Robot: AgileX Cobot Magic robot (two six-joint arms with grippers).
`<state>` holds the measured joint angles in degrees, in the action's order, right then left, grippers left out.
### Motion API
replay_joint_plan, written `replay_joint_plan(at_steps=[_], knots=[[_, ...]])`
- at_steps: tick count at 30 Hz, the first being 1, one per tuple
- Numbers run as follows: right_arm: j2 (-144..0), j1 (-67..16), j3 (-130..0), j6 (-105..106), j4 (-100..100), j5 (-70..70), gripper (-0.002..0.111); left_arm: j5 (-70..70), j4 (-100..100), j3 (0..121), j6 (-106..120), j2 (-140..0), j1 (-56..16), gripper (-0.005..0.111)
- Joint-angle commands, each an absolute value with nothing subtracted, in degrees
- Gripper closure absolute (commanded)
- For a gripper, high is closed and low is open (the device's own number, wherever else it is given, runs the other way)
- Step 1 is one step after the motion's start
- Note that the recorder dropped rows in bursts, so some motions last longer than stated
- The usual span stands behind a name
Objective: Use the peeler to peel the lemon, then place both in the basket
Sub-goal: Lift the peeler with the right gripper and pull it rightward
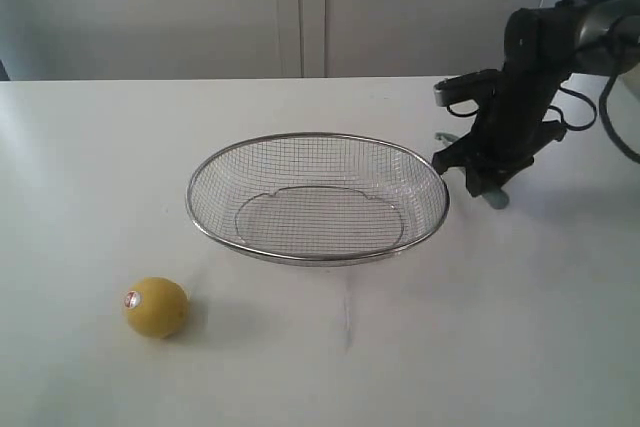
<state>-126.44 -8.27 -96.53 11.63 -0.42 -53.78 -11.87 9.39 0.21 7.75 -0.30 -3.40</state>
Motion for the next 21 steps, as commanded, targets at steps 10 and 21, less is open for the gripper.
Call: replay_joint_plan(at_steps=[10,21], knots=[[-119.69,-7.87,-96.52,11.65,-0.31,-56.10,0.108,-12.07,9.55,0.00,7.70,0.00,-3.32,0.107],[-115.59,-7.87,-96.52,11.65,-0.31,-56.69,0.108,-12.07,9.55,0.00,7.70,0.00,-3.32,0.107]])
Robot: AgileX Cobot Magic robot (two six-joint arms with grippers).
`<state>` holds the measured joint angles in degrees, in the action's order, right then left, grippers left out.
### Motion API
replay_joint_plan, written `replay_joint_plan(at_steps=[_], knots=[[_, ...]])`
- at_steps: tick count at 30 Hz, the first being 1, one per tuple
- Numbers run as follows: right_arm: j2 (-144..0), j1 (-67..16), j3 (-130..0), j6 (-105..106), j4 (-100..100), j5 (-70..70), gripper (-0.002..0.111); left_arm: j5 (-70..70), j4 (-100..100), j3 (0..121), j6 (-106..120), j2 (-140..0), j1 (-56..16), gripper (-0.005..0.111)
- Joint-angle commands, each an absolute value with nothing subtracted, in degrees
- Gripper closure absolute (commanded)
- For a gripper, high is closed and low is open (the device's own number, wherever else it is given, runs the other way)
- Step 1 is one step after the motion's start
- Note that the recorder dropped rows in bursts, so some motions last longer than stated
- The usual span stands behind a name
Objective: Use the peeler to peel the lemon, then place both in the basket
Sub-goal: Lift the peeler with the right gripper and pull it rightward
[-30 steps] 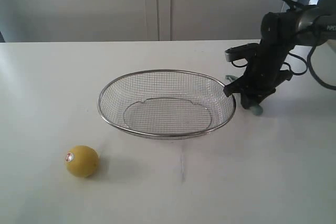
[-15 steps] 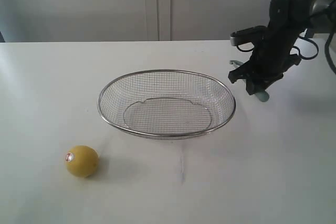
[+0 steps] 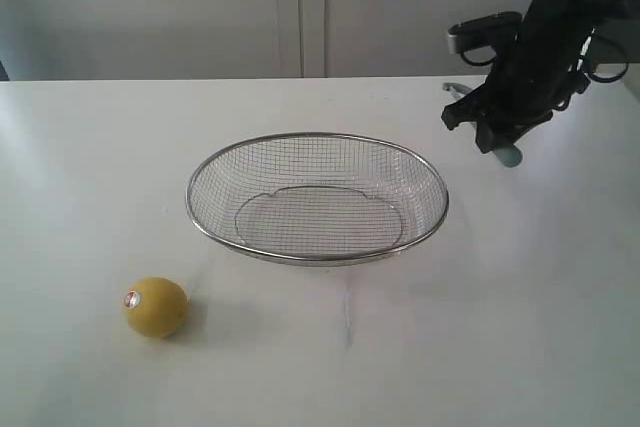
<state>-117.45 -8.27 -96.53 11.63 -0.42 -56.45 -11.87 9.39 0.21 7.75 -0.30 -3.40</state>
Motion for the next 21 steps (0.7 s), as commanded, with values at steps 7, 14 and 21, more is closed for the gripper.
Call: replay_joint_plan(at_steps=[7,14,21], knots=[[-113.41,-7.99,-96.52,11.65,-0.31,-56.96,0.108,-12.07,9.55,0.00,7.70,0.00,-3.32,0.107],[-112.16,-7.99,-96.52,11.54,-0.44,-58.73,0.108,-12.07,9.55,0.00,7.70,0.00,-3.32,0.107],[-112.06,-7.99,-96.52,11.95,-8.31,-61.93,0.108,-12.07,9.55,0.00,7.70,0.00,-3.32,0.107]])
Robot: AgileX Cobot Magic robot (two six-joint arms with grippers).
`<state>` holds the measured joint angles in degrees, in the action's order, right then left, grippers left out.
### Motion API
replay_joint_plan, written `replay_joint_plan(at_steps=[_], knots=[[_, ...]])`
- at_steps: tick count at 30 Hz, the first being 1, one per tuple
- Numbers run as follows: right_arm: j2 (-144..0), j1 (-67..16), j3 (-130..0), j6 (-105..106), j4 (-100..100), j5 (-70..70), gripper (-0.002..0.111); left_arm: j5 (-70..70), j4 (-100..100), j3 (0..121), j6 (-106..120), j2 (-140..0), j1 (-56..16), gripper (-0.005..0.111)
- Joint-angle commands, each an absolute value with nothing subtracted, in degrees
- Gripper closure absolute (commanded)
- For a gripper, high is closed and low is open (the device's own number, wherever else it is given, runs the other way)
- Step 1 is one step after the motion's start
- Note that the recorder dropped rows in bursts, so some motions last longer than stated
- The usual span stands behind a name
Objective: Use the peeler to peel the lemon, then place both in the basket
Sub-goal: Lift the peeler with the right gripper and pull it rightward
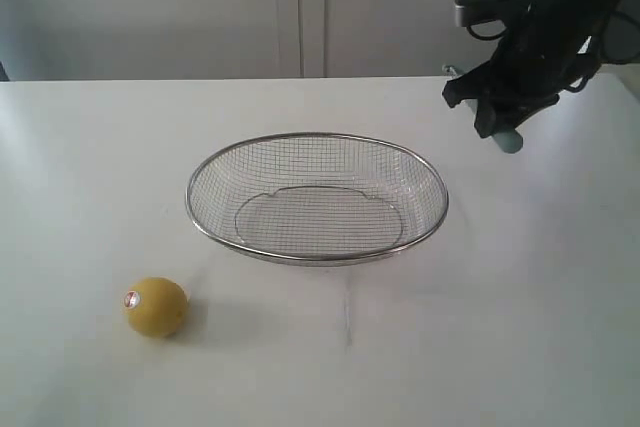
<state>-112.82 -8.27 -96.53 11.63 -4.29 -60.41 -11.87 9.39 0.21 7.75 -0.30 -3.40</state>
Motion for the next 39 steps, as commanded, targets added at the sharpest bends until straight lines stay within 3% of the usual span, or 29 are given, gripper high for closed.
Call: replay_joint_plan(at_steps=[1,39], knots=[[-112.06,-7.99,-96.52,11.95,-8.48,-62.85,0.108,-12.07,9.55,0.00,7.70,0.00,-3.32,0.107],[-77.06,-7.99,-76.17,12.81,-15.62,-66.05,0.108,-12.07,9.55,0.00,7.70,0.00,-3.32,0.107]])
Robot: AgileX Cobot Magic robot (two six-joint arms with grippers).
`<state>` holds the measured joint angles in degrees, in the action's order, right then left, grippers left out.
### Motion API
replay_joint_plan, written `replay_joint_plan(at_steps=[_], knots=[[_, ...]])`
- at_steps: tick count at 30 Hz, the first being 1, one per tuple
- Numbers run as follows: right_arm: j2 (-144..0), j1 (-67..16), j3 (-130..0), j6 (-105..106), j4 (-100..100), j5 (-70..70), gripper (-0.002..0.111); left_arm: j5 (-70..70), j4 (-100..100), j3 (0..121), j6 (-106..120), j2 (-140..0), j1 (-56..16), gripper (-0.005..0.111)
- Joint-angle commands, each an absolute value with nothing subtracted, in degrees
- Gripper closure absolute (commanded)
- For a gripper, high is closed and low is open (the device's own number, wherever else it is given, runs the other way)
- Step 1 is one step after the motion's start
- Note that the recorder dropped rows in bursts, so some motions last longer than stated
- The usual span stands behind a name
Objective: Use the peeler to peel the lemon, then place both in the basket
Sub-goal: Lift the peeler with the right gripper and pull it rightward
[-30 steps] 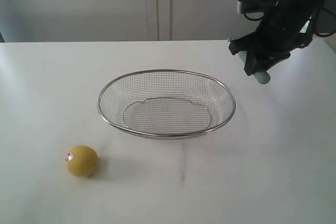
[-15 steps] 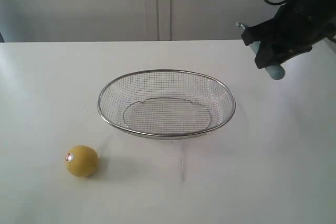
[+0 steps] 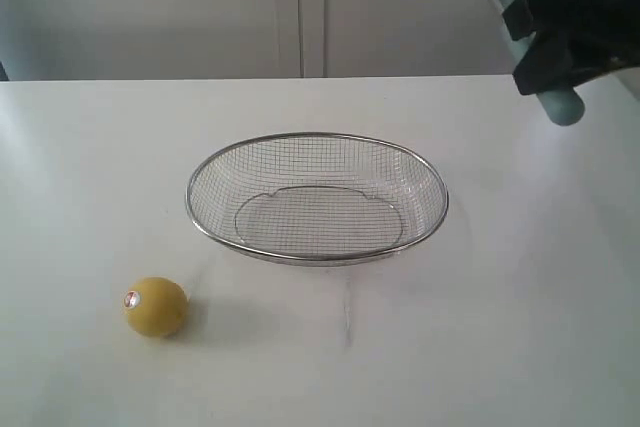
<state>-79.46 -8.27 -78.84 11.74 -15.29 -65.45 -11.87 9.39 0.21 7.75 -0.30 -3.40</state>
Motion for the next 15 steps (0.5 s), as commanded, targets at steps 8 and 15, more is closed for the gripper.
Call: replay_joint_plan(at_steps=[8,15], knots=[[-72.41,-7.99,-68.80,13.59,-18.47,-66.03,0.108,-12.07,9.55,0.00,7.70,0.00,-3.32,0.107],[-69.79,-7.99,-64.11,18.17,-24.81,-65.43,0.108,-12.07,9.55,0.00,7.70,0.00,-3.32,0.107]])
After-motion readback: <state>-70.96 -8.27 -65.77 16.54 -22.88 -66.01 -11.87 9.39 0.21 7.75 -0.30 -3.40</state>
